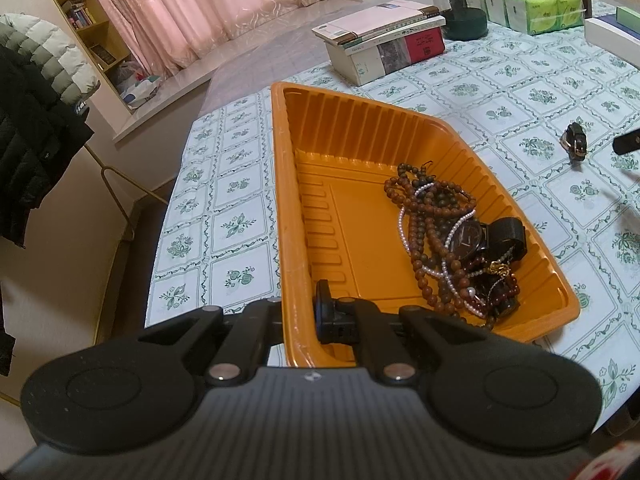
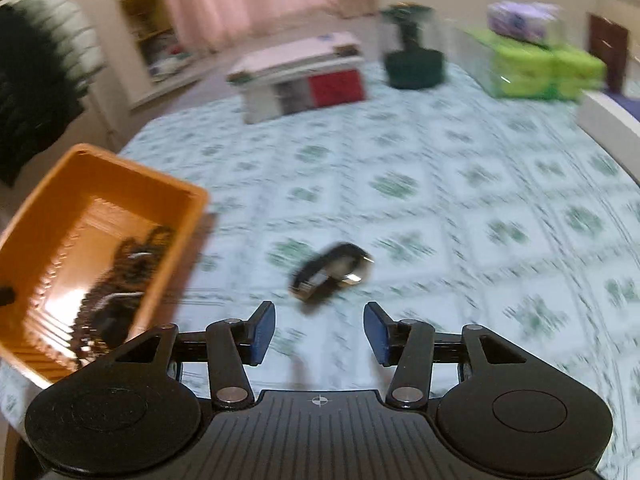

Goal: Organize jewelry
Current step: 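Move the open right gripper back to the black-strap watch, then grasp the black-strap watch by its strap with the right gripper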

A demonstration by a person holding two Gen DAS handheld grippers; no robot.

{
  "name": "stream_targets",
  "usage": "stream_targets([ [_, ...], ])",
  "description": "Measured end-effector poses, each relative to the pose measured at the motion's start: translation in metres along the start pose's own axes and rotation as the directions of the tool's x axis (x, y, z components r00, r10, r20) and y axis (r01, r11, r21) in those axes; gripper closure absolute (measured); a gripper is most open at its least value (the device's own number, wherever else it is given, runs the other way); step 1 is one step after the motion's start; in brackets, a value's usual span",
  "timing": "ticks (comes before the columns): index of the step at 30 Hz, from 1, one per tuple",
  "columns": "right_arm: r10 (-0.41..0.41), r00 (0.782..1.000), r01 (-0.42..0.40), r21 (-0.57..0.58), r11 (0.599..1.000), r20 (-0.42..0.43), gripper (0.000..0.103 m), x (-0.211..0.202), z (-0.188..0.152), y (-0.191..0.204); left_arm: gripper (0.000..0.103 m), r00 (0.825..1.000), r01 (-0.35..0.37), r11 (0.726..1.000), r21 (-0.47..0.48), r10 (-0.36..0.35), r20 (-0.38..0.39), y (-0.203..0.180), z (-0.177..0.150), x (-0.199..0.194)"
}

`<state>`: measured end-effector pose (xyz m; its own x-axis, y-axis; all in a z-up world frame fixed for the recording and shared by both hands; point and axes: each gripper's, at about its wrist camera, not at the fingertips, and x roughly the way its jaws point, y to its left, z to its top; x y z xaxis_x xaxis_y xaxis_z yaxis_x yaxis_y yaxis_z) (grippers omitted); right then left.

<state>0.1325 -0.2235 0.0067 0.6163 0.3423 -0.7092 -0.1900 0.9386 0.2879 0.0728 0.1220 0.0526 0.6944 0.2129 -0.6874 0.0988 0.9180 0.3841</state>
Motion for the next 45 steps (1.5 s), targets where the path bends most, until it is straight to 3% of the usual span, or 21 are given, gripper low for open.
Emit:
stream_targets([
  [9,0.04,0.999,-0.04,0.0,0.999,0.018,0.053,0.02,0.006,0.009,0.099,1.0,-0.006,1.0,0.011,0.006,-0.004,-0.003,0.002,-0.001],
  [18,-0.024,0.999,0.025,0.015,1.0,-0.045,0.053,0.07,0.026,0.018,0.099,1.0,-0.004,1.0,0.016,0.004,-0.009,-0.002,0.002,0.0],
  [19,-0.027,0.999,0.027,0.014,1.0,-0.047,0.055,0.073,0.026,0.017,0.099,1.0,-0.004,1.0,0.015,0.004,-0.009,-0.002,0.002,0.0],
  [20,-0.029,0.998,0.029,0.011,1.0,-0.049,0.064,0.075,0.027,0.017,0.099,1.0,-0.003,1.0,0.015,0.004,-0.009,-0.002,0.002,0.0],
  [21,-0.029,0.998,0.03,0.002,1.0,-0.057,0.075,0.076,0.027,0.016,0.099,1.0,-0.003,1.0,0.015,0.004,-0.009,-0.002,0.002,0.0],
  [26,-0.031,0.996,0.028,-0.039,0.999,-0.086,0.087,0.068,0.02,0.011,0.099,1.0,-0.004,1.0,0.016,0.005,-0.007,-0.002,0.002,0.0],
  [29,-0.021,0.995,0.015,-0.06,0.998,-0.1,0.087,0.054,0.014,0.004,0.099,1.0,-0.007,1.0,0.019,0.007,-0.005,-0.002,0.001,0.001],
  [34,-0.076,0.994,0.068,-0.106,0.992,-0.078,0.087,0.032,0.001,-0.008,0.099,1.0,-0.008,1.0,0.021,0.008,-0.005,-0.003,0.001,0.001],
  [45,-0.138,0.989,0.125,-0.218,0.968,-0.045,0.087,0.033,-0.008,-0.006,0.098,1.0,-0.008,1.0,0.022,0.008,-0.004,-0.004,0.001,-0.001],
])
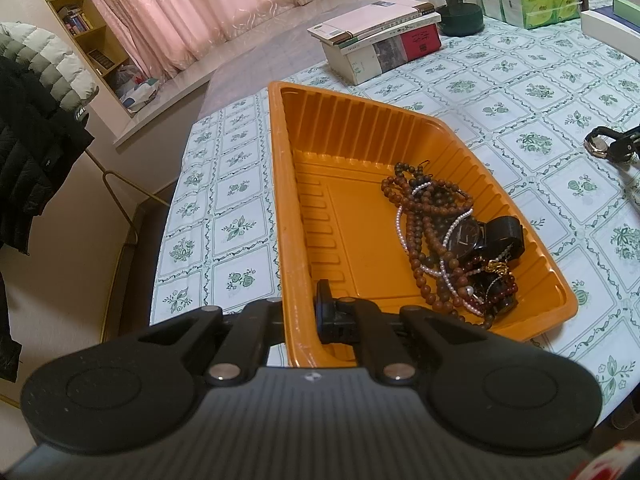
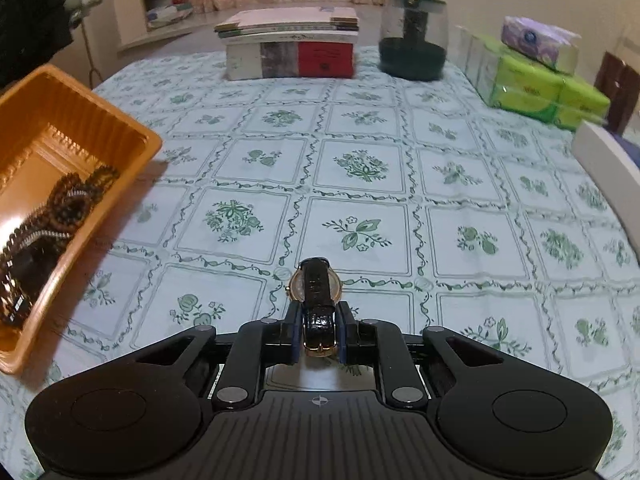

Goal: Organize jewelry
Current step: 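Grasp the black-strap watch by its strap with the right gripper, then carry the watch into the tray, lower it, open the right gripper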

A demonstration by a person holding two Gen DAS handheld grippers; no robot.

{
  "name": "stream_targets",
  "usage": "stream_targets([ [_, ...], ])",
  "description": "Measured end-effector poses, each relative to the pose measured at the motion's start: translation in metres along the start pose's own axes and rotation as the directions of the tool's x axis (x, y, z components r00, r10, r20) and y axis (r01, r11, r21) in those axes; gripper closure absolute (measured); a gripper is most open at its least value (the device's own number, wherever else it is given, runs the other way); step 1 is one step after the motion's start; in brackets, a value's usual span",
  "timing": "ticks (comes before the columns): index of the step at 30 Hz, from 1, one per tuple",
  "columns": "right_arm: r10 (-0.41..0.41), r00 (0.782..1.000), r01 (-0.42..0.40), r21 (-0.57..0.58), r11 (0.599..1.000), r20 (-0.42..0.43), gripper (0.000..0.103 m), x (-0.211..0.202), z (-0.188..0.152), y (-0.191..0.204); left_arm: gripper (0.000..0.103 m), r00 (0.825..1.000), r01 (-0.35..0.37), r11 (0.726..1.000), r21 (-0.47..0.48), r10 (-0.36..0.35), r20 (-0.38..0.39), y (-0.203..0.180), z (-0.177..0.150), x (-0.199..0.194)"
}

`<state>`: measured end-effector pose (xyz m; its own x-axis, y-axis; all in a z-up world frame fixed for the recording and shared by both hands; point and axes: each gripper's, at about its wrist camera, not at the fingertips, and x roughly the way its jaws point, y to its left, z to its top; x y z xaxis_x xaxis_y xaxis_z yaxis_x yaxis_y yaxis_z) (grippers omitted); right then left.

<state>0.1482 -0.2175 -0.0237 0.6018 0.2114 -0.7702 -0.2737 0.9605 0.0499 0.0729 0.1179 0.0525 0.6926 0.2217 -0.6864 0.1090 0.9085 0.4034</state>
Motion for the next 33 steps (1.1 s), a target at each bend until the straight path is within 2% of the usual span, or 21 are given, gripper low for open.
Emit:
stream_targets([
  [6,-0.034,0.999,0.036,-0.101,0.994,0.02,0.087,-0.008,0.002,0.012,0.099,1.0,0.001,1.0,-0.004,-0.001,-0.001,0.0,0.0,0.0],
  [16,-0.004,1.0,0.01,-0.204,0.979,0.028,0.087,-0.036,0.016,0.03,0.099,1.0,0.005,1.0,-0.01,-0.005,0.0,0.001,-0.001,0.0],
  [22,0.126,0.991,-0.114,-0.255,0.96,0.033,0.087,-0.058,0.033,0.061,0.099,1.0,0.007,1.0,-0.01,-0.007,0.001,0.002,-0.001,0.0],
  [28,0.266,0.963,-0.243,-0.299,0.923,0.036,0.087,-0.069,0.06,0.103,0.099,1.0,0.01,1.0,-0.007,-0.01,0.002,0.002,-0.001,0.0],
  [33,0.336,0.942,-0.309,-0.348,0.885,0.02,0.087,-0.069,0.074,0.141,0.098,1.0,0.014,1.0,-0.01,-0.014,0.003,0.002,-0.001,0.001],
])
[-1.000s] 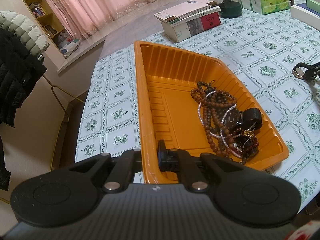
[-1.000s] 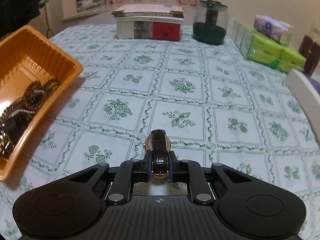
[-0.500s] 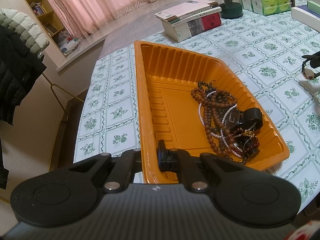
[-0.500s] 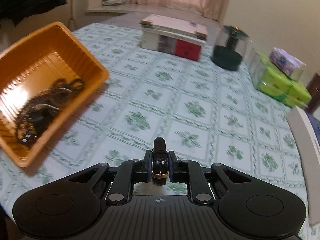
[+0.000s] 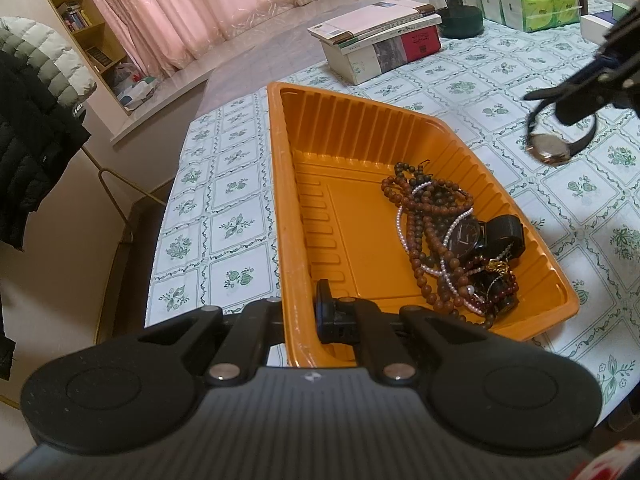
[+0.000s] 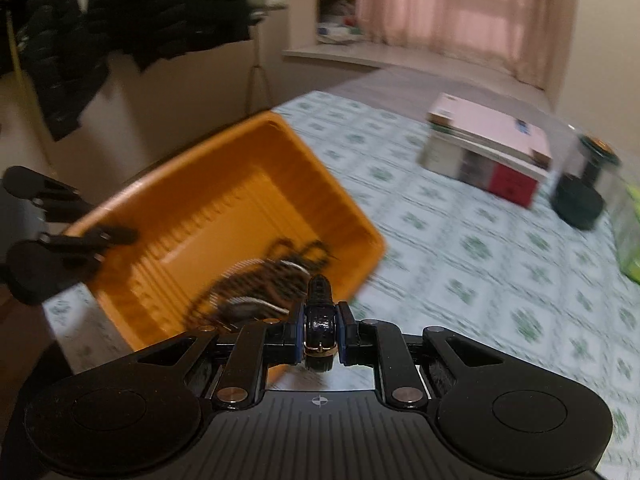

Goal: Organize jewelry
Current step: 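Carry the watch into the tray, lower it, open the right gripper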

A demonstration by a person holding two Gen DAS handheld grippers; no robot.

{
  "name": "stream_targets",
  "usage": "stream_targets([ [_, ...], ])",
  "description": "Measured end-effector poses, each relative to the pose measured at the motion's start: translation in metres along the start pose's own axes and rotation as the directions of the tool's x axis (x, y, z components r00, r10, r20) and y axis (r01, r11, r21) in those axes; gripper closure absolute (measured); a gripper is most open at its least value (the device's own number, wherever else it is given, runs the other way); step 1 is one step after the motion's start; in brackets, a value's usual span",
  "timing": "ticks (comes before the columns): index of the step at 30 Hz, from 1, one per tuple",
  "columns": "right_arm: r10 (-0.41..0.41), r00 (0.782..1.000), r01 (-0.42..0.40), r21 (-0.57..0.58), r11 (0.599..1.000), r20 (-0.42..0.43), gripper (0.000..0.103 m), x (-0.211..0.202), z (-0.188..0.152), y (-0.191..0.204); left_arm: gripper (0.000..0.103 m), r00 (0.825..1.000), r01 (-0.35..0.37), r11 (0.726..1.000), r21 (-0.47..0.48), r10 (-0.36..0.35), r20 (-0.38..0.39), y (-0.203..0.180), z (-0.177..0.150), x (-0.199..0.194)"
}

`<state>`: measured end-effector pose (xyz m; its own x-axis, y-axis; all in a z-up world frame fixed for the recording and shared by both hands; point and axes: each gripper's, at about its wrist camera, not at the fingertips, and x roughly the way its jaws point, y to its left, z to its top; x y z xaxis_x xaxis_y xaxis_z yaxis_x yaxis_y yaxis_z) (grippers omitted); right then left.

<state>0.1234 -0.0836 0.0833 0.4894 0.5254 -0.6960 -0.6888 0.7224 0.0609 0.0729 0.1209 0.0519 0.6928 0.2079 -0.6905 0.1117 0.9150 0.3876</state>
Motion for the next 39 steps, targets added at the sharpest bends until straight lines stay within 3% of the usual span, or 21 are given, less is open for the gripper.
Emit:
stream_targets([
  [11,0.076,0.997,-0.077,-0.066,0.995,-0.023,0.087,0.024,0.025,0.038,0.098,1.0,0.008,1.0,-0.012,-0.008,0.004,0.002,-0.001,0.001],
  [26,0.122,0.987,-0.128,-0.057,0.99,-0.101,0.087,0.053,0.025,0.049,0.099,1.0,0.018,1.0,-0.024,-0.017,0.009,0.005,-0.004,0.001],
  [39,0.133,0.985,-0.14,-0.061,0.988,-0.11,0.087,0.063,0.028,0.058,0.099,1.0,0.025,0.999,-0.035,-0.024,0.011,0.007,-0.006,0.002],
])
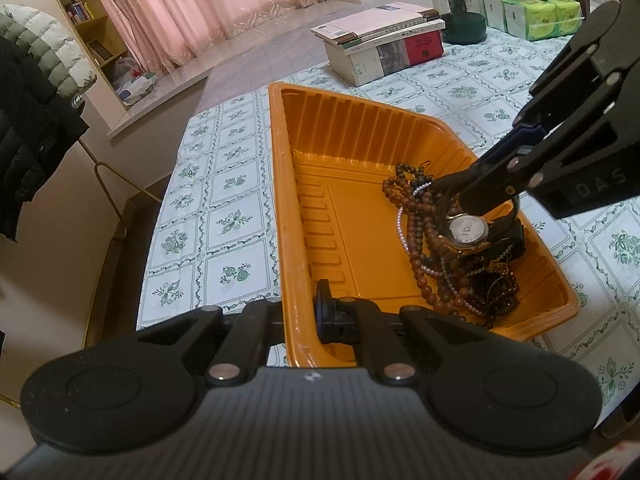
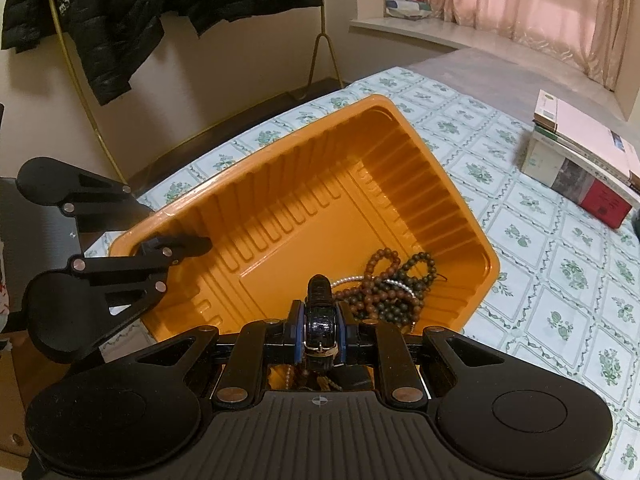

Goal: Organize jewelry
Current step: 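Carry the watch into the tray, lower it, open the right gripper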

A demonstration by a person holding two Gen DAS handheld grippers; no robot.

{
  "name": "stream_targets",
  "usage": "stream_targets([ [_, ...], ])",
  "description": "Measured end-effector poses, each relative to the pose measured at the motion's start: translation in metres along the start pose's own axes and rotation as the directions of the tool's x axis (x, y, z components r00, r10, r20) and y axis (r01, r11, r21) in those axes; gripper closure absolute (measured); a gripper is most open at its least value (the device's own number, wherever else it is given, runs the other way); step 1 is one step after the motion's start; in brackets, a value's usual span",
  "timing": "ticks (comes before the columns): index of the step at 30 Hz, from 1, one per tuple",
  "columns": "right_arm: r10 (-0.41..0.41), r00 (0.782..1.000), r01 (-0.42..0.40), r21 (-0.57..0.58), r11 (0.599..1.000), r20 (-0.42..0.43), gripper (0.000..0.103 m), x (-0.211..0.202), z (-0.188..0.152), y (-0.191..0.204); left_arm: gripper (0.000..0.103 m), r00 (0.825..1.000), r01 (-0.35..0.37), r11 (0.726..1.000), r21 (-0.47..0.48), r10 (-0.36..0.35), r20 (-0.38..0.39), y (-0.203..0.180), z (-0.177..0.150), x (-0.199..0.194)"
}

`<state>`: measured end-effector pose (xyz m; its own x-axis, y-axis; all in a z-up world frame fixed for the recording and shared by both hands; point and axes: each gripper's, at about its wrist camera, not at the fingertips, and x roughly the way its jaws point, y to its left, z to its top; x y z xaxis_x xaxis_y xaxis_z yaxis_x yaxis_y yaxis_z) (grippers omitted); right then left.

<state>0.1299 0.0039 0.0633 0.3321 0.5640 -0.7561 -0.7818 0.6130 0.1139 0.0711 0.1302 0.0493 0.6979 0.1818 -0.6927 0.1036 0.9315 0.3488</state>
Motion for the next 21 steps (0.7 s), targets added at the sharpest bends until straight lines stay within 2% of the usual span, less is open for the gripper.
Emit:
stream_targets([
  [10,0.037,0.999,-0.036,0.027,0.999,-0.039,0.087,0.02,-0.001,0.0,0.099,1.0,0.008,1.0,-0.01,-0.008,-0.002,0.003,-0.001,0.001],
  [17,0.096,0.995,-0.094,0.051,0.994,-0.025,0.087,0.021,-0.002,-0.003,0.099,1.0,0.011,1.0,-0.019,-0.011,-0.005,0.004,-0.002,0.003],
  [19,0.078,0.997,-0.077,0.058,0.995,-0.014,0.083,0.019,-0.002,-0.005,0.099,1.0,0.013,1.0,-0.025,-0.014,-0.006,0.004,-0.002,0.003],
  [21,0.065,0.998,-0.064,0.064,0.996,0.001,0.058,0.015,-0.003,-0.008,0.099,1.0,0.016,0.999,-0.031,-0.016,-0.007,0.005,-0.003,0.003],
])
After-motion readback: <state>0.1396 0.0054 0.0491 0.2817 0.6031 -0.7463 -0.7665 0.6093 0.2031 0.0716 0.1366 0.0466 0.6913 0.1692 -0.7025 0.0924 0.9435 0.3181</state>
